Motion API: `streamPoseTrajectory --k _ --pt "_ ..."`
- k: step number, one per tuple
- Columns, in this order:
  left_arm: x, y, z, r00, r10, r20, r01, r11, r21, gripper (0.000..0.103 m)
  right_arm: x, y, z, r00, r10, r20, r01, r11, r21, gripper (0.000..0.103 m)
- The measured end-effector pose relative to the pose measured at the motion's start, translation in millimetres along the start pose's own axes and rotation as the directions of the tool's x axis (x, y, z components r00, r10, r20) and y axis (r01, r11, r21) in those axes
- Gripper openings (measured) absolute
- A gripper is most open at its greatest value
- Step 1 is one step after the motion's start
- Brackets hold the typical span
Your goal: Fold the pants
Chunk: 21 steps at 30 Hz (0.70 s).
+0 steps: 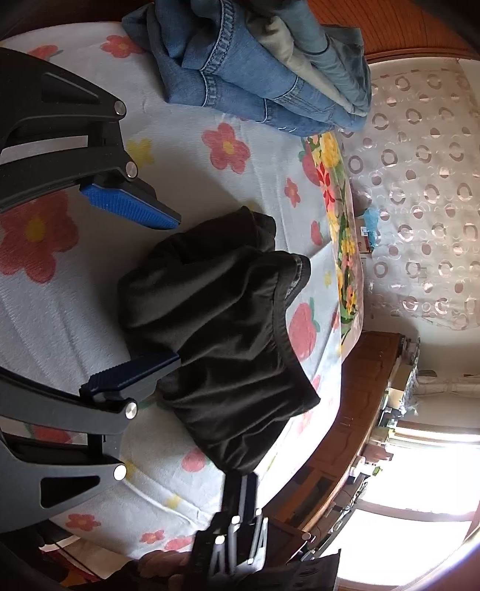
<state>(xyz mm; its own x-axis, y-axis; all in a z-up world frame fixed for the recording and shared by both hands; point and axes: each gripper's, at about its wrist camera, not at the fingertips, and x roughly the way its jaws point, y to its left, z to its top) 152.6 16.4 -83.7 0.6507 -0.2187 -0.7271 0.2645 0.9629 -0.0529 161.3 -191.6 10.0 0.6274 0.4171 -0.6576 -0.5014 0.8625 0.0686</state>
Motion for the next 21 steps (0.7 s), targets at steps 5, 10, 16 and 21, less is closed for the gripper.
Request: streamPoseTrajectory --k 5,10,16,21 --pt "6.1 4.6 0.0 1.0 0.022 -0.01 -0.022 1.0 -0.007 0.069 4.5 -6.2 0.2 1.0 0.004 -0.025 -0.004 1.0 0.015 0.029" --pt "12.6 4.7 -1.3 0.999 0.043 -0.027 -0.044 0.999 -0.004 0.071 -0.5 -5.4 0.5 0.999 0.028 -0.024 -0.028 1.0 -0.008 0.005" --pt "13.1 5.8 -0.9 0.999 0.022 -0.031 -0.022 1.0 -0.013 0.071 -18.2 -22.5 3.0 0.999 -0.019 0.031 0.019 1.0 0.024 0.004" --pt "13.3 5.7 -1.2 0.999 0.017 -0.03 -0.017 1.0 -0.023 0.071 -8.5 -22.5 -0.7 1.0 -0.025 0.001 0.025 0.999 0.039 0.004"
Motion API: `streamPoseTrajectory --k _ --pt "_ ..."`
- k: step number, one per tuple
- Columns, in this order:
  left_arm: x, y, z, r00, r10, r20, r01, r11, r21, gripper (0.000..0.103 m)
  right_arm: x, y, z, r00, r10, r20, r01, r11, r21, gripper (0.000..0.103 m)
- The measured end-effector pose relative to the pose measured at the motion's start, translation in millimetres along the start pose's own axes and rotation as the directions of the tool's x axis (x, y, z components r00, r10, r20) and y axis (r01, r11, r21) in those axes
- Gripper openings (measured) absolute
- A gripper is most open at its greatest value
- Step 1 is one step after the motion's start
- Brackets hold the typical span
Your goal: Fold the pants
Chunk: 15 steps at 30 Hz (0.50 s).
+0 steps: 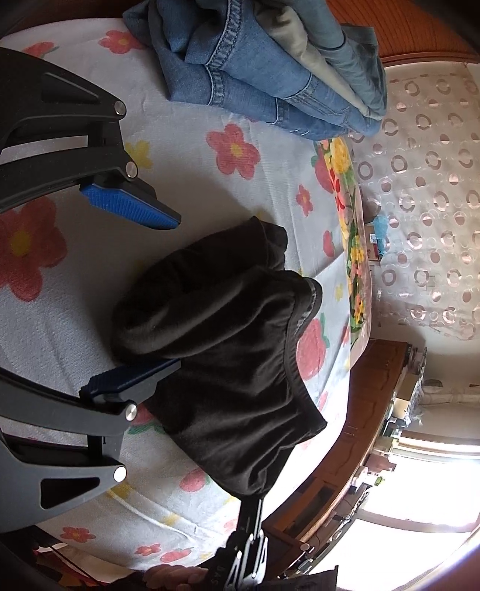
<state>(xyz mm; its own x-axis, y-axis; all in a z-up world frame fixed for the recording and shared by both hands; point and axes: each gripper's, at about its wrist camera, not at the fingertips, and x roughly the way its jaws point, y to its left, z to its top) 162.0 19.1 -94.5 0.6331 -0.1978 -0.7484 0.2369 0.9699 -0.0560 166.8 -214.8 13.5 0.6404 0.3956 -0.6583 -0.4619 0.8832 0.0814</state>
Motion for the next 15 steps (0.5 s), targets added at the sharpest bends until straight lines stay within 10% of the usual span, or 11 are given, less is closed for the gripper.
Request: streamPoseTrajectory --k 9,15 --pt "-10.7 -5.9 0.4 0.997 -0.072 0.038 0.072 0.997 0.007 0.02 5.0 5.3 4.1 1.0 0.016 0.003 -0.016 1.0 -0.014 0.004" --pt "-30.9 -7.0 -0.8 0.994 -0.09 0.057 0.09 0.996 0.003 0.014 -4.5 5.8 -1.0 0.999 0.035 0.016 -0.035 0.999 -0.019 0.004"
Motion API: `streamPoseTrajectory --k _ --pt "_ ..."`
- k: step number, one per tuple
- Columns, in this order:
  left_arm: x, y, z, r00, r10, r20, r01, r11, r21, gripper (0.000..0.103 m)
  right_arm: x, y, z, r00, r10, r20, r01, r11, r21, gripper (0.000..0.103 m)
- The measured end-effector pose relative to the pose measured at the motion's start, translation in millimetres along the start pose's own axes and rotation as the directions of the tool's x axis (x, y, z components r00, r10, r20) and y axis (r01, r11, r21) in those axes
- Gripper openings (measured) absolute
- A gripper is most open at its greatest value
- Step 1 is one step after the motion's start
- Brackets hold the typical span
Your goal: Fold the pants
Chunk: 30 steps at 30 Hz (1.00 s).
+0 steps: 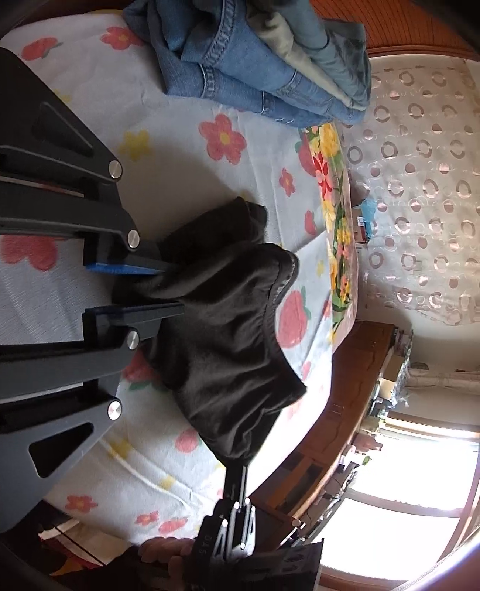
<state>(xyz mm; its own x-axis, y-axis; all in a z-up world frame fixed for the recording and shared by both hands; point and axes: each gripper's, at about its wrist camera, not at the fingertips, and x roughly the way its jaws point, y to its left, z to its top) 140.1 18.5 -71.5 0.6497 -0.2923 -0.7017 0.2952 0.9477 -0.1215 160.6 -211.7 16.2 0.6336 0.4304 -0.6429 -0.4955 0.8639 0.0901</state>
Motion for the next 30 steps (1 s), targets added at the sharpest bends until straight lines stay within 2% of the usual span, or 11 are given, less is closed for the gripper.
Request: streamPoseTrajectory --k 5,10,13,17,19,23,28,30 --pt "-26.1 -11.3 -16.0 1.0 -0.017 -0.001 0.017 1.0 0.003 0.014 -19.5 5.1 -12.8 1.0 0.02 0.002 -0.02 1.0 -0.012 0.004" --pt "-30.4 -17.1 -29.4 1.0 -0.004 -0.026 0.004 1.0 0.0 0.014 -35.2 12.6 -26.9 0.999 0.041 -0.005 -0.041 0.999 -0.021 0.004" --pt "-27.9 -16.9 -28.9 0.999 0.002 -0.041 -0.002 1.0 0.0 0.019 -35.7 13.7 -28.7 0.999 0.035 -0.016 -0.036 0.999 -0.022 0.004" --pt "-34.9 -15.1 -24.1 1.0 0.027 -0.01 -0.027 1.0 0.0 0.033 -39.8 15.1 -25.5 0.999 0.033 -0.011 -0.034 0.999 -0.012 0.007" --pt "-39.6 -12.7 -20.6 1.0 0.015 0.008 -0.015 1.0 -0.007 0.041 -44.2 16.9 -23.9 1.0 0.024 0.005 -0.024 1.0 -0.018 0.007" --pt "-42.6 -9.6 -10.4 0.998 0.037 0.042 -0.037 0.999 -0.003 0.043 -48.9 21.5 -19.3 1.0 -0.005 0.028 0.006 0.999 -0.038 0.018" --pt "-34.9 -8.5 5.7 0.997 0.041 0.063 -0.042 0.999 0.017 0.043 -40.1 24.5 -6.3 0.999 -0.007 0.05 0.009 0.999 -0.046 0.019" --pt "-28.9 -9.2 10.6 0.997 0.045 0.059 -0.047 0.998 0.029 0.043 -33.0 25.5 -0.5 0.999 -0.009 0.053 0.012 0.999 -0.05 0.027"
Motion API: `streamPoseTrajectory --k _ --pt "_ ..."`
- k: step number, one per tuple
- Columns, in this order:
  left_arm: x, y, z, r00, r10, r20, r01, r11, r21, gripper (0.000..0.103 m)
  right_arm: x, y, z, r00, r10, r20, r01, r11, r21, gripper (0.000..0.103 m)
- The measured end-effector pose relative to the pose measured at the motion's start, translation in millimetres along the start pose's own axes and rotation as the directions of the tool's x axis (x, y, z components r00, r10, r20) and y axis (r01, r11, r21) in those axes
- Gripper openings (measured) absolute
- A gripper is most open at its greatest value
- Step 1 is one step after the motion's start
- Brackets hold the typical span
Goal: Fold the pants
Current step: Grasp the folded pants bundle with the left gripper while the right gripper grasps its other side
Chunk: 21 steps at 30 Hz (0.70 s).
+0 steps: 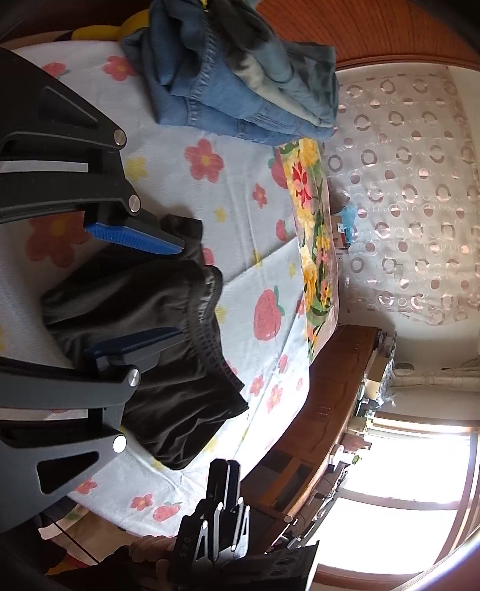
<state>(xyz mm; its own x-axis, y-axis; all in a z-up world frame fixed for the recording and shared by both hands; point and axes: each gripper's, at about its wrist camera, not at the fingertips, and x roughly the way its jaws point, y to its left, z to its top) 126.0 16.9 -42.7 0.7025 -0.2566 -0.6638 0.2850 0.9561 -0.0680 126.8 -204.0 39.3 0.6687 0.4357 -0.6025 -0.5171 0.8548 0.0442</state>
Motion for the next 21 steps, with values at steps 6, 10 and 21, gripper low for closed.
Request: streamPoseTrajectory --k 6,10,21 --pt "23.3 2.2 5.9 1.0 0.003 -0.029 -0.003 1.0 0.011 0.04 29.3 -2.1 13.6 1.0 -0.001 -0.009 0.001 1.0 -0.004 0.036" --pt "40.1 2.9 5.4 0.998 -0.002 -0.061 0.003 1.0 0.018 0.025 54.7 -3.1 20.7 0.999 0.003 -0.041 -0.004 1.0 -0.011 0.036" --pt "39.0 10.5 20.8 0.999 0.034 0.019 -0.034 0.999 -0.014 0.009 87.7 -14.8 35.4 0.999 0.027 -0.036 -0.025 0.999 0.048 0.01"
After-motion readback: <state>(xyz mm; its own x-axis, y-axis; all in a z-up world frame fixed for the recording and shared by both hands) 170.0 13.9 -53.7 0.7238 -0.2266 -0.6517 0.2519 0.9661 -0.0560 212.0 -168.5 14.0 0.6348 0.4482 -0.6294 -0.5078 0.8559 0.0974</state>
